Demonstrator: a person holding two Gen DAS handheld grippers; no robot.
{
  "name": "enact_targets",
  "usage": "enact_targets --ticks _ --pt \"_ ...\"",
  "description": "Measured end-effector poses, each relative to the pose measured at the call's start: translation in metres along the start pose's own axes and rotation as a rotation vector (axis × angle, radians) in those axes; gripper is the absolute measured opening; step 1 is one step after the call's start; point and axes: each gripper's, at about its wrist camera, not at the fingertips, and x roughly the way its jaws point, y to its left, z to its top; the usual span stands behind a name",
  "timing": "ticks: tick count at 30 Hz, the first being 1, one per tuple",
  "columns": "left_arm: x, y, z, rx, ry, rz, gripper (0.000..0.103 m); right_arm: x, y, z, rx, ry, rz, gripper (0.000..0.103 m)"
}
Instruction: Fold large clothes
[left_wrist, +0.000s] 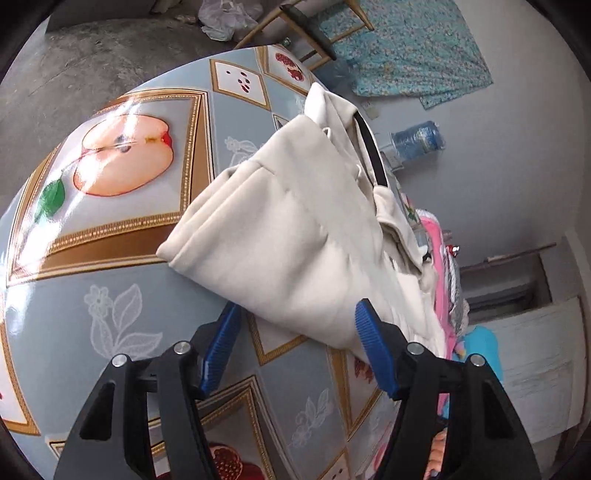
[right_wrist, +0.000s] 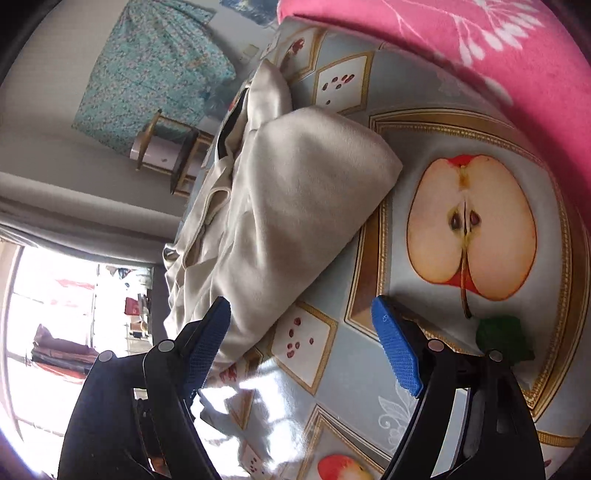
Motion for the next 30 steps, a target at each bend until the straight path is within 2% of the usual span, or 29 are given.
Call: enact_targets --ticks 2,4,8,13,17,20,22,24,26,27,28,30 --pt "0.003 0.005 0.003 -0.071 -0.040 -0.043 0.064 0.002 -0.002 0.005 0.048 -0.027 0.008 0.076" --pt "0.000 0.005 0.008 -0.091 -0.077 -0.041 0.064 0.005 -0.007 0.009 0.105 -0.056 0.041 0.076" --pt "0.003 -0.001 0.009 -0.146 -0.150 -0.023 0.065 0.008 -0.015 0.014 0.193 -0.130 0.097 0.075" --pt "0.009 -0.014 0.007 -0.152 -0.223 0.047 0.066 0.011 -0.016 0.017 0.250 -0.192 0.085 0.065" --pt "0.025 -0.047 -0.001 0.051 -0.271 0.262 0.065 0.013 -0.013 0.017 0.208 -0.215 0.048 0.056" --pt "0.037 -0.064 -0.010 0.214 -0.309 0.397 0.059 0.013 -0.009 0.017 0.151 -0.222 0.002 0.050" --pt "0.044 -0.068 -0.014 0.285 -0.317 0.449 0.054 0.014 -0.004 0.017 0.114 -0.225 -0.033 0.048" --pt "0.047 -0.072 -0.015 0.350 -0.330 0.487 0.047 0.016 0.004 0.018 0.059 -0.222 -0.102 0.041" --pt "0.052 -0.081 -0.017 0.428 -0.349 0.536 0.038 0.019 0.017 0.019 -0.037 -0.209 -0.195 0.027" --pt "0.053 -0.086 -0.018 0.471 -0.363 0.562 0.032 0.022 0.023 0.019 -0.088 -0.196 -0.236 0.023" --pt "0.052 -0.089 -0.020 0.508 -0.379 0.586 0.028 0.024 0.028 0.020 -0.132 -0.182 -0.259 0.015" --pt "0.052 -0.096 -0.020 0.559 -0.408 0.608 0.024 0.022 0.036 0.022 -0.196 -0.174 -0.276 0.010"
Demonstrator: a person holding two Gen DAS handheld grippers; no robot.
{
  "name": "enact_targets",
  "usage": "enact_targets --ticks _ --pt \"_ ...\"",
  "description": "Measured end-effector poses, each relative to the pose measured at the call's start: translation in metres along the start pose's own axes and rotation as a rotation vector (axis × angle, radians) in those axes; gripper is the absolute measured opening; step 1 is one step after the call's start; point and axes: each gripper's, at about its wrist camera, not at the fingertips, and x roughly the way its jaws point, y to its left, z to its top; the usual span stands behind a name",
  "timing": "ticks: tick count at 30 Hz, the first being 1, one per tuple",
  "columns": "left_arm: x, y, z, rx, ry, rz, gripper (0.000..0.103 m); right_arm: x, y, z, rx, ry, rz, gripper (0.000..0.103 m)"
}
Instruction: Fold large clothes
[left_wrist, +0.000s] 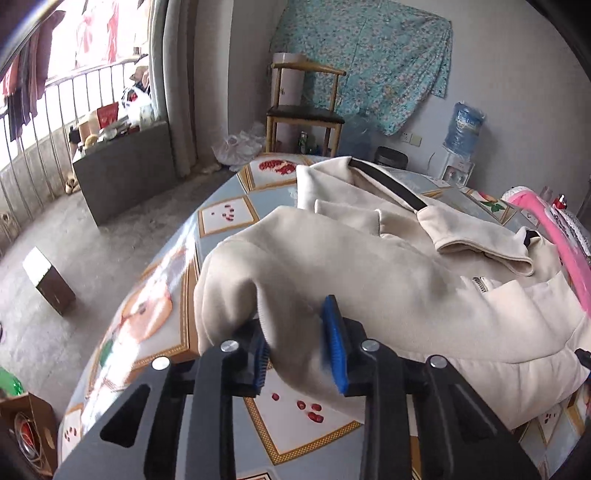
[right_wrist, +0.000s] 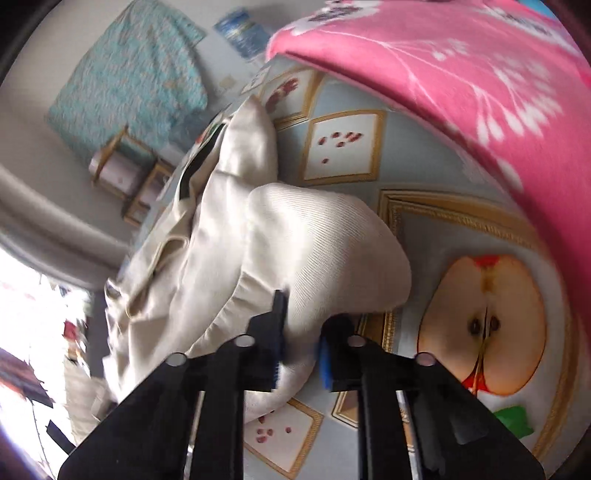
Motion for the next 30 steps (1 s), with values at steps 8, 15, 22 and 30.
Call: enact_targets --ticks 8,15,22,30 --pt "-0.038 -0.021 0.017 0.161 -0.176 0.018 0.015 -0.053 0.043 0.007 -0.261 -0.145 -0.019 0.005" --pt "-0.089 -0.005 0.035 0.182 -0.270 -0.023 0.010 -0.096 0.049 0.004 -0.320 -0.187 0.046 0.005" --pt "-0.144 0.029 0.000 0.242 -0.228 -0.059 0.009 -0.133 0.026 -0.047 -0.365 -0.138 0.072 0.005" --pt "-0.162 0.080 -0.081 0.141 0.078 -0.119 0.013 -0.117 -0.038 -0.106 -0.216 0.064 0.046 0.007"
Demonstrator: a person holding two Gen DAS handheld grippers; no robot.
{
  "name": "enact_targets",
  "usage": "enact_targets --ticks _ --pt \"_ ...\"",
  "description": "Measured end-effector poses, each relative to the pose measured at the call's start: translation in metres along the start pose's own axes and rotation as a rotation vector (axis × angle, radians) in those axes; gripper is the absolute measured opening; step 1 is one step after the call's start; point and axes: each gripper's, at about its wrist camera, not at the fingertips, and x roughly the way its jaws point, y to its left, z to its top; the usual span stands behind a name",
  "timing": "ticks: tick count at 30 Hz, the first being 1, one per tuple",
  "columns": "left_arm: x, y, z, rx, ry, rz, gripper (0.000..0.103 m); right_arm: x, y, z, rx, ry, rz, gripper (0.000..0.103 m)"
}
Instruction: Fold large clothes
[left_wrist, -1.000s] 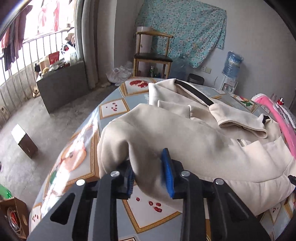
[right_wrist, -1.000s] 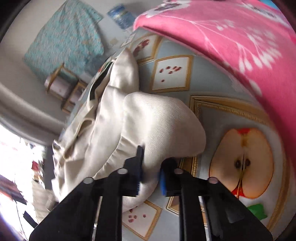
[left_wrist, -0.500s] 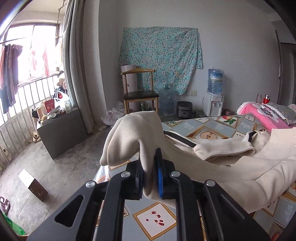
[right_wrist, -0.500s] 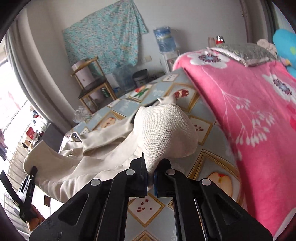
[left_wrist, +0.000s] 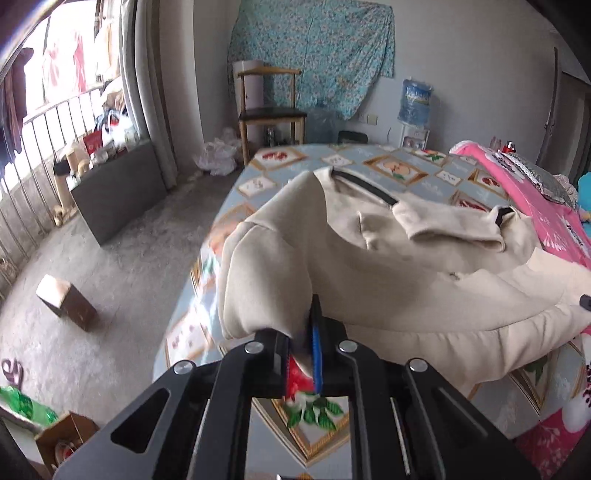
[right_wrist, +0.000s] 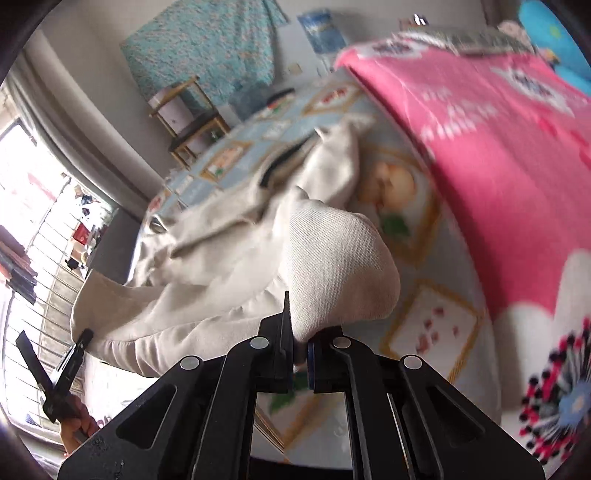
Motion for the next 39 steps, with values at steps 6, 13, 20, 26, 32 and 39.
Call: enact_targets --ticks 6,13,20,26,32,39 --pt "0.013 0.054 -0.036 -0.277 0.169 -0.110 0.037 0.002 -0.024 0.002 0.036 0.063 -0.007 0.031" --pt "-0.032 0.074 -0.021 -0.252 0.076 -0.033 0.048 -0.056 -0.019 0.004 -0.047 -0.096 -0.233 0.054" --pt "-0.002 0.066 0.030 -0.170 0.021 -0.079 0.050 -0.051 0.060 0.026 -0.301 -0.131 0.032 0.059" --pt "0.047 0.049 0.043 -0.136 0.090 -0.139 0.047 0.039 0.166 0.013 -0.660 0.092 0.209 0.059" --pt "0.078 0.053 0.040 -0.155 0.130 -0.133 0.022 0.097 0.234 -0.006 -0.931 0.259 0.322 0.059" --pt "0.084 0.061 0.035 -0.212 0.132 -0.179 0.012 0.147 0.266 -0.024 -1.080 0.373 0.279 0.041"
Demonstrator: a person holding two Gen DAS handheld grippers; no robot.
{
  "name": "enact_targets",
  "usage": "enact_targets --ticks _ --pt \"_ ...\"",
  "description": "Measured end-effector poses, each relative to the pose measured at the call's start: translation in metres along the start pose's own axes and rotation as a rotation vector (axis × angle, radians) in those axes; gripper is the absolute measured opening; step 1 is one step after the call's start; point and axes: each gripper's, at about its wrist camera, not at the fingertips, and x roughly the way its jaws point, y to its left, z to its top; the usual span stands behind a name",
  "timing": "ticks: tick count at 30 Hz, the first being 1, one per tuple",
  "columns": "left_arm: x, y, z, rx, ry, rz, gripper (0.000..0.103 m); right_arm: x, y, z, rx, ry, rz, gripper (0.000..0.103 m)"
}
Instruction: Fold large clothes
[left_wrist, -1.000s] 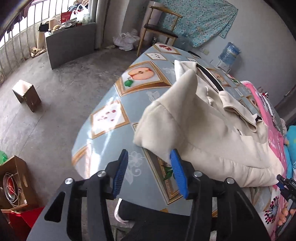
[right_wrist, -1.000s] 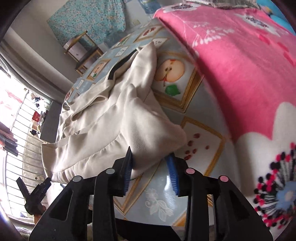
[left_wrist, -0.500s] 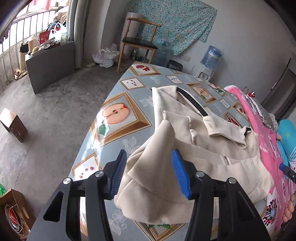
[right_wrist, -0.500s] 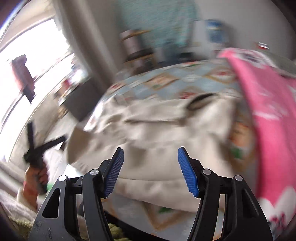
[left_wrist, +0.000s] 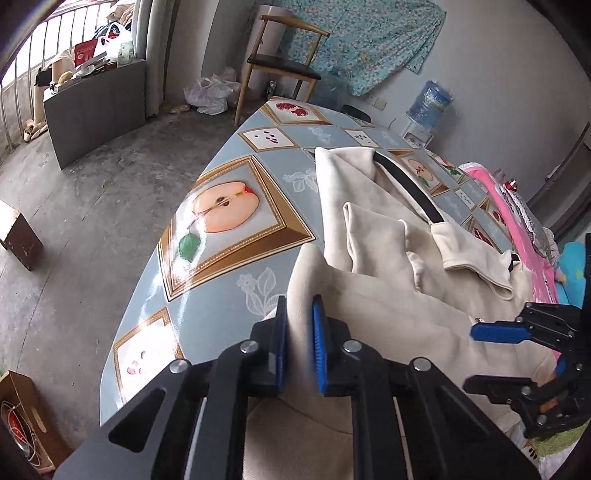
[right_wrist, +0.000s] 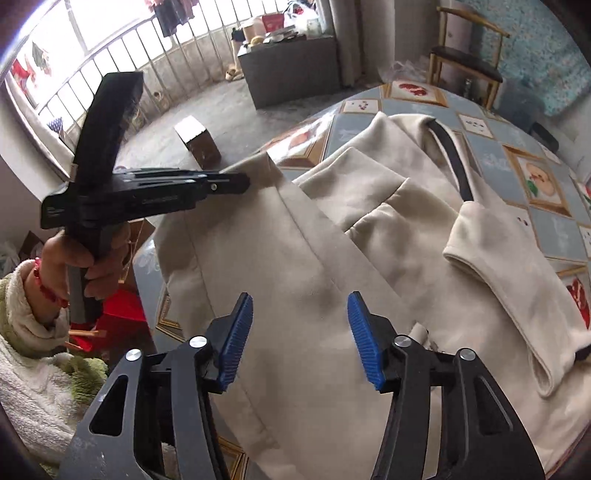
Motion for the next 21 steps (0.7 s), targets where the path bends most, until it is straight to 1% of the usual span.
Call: enact_targets --ticks 2,4,6,7,10,14,16,18,21 --pt "-0.002 0.001 0.000 -0.005 -0.009 -0.013 0.011 0.010 -0.002 -0.002 -0.002 0.036 -0.005 0.037" --pt "-0.002 0.002 0.001 -0.009 -0.013 -0.026 0.011 0.014 0.001 -0.004 -0.017 0.043 -0.023 0.032" --pt "-0.003 0.003 0.001 -0.009 -0.013 -0.042 0.011 0.013 0.007 -0.007 -0.036 0.046 -0.075 0.018" --pt "-0.003 0.005 0.001 -0.012 -0.011 -0.056 0.011 0.012 0.011 -0.009 -0.044 0.053 -0.083 0.006" --pt "-0.006 0.008 0.002 -0.021 -0.007 -0.097 0.011 0.005 0.020 -0.009 -0.073 0.020 -0.145 0.003" --pt "-0.018 0.009 0.005 -0.024 -0.021 -0.124 0.011 -0.026 0.031 0.001 -0.073 -0.078 -0.220 0.002" --pt "-0.027 0.008 0.006 -0.011 -0.041 -0.141 0.015 -0.037 0.033 0.007 -0.088 -0.107 -0.278 0.002" --pt "-0.028 0.004 0.007 0.011 -0.038 -0.121 0.018 -0.036 0.031 0.011 -0.100 -0.105 -0.322 0.002" --pt "-0.014 0.000 0.006 0.042 0.007 -0.066 0.019 -0.010 0.025 0.009 -0.107 -0.057 -0.350 0.002"
